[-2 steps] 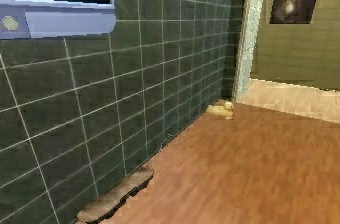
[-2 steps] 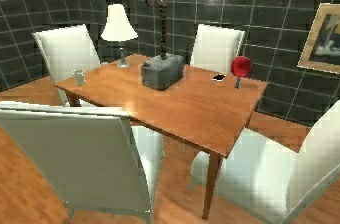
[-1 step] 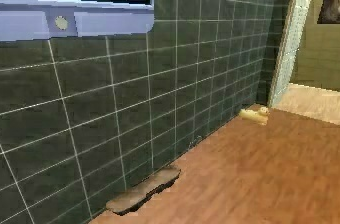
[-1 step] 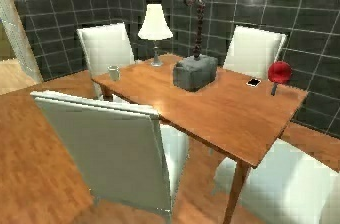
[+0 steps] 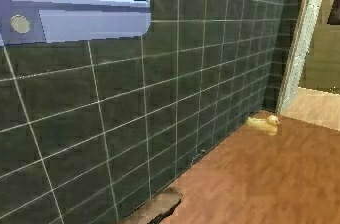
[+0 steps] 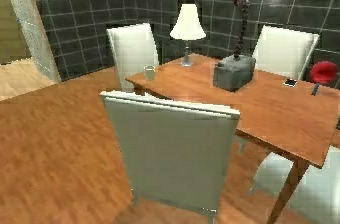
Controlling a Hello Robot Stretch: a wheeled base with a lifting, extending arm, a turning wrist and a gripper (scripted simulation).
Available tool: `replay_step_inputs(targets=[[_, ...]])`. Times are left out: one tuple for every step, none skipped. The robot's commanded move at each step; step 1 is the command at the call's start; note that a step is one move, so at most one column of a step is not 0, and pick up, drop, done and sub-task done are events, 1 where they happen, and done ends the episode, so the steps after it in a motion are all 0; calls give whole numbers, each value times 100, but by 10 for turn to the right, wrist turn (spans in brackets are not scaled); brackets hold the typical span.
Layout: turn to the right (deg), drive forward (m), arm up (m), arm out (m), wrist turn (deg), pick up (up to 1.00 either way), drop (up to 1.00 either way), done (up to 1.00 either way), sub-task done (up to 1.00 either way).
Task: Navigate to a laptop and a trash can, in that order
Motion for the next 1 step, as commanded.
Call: replay_step_inputs(targets=[[390, 0, 0, 0, 0, 0, 0, 0, 0]])
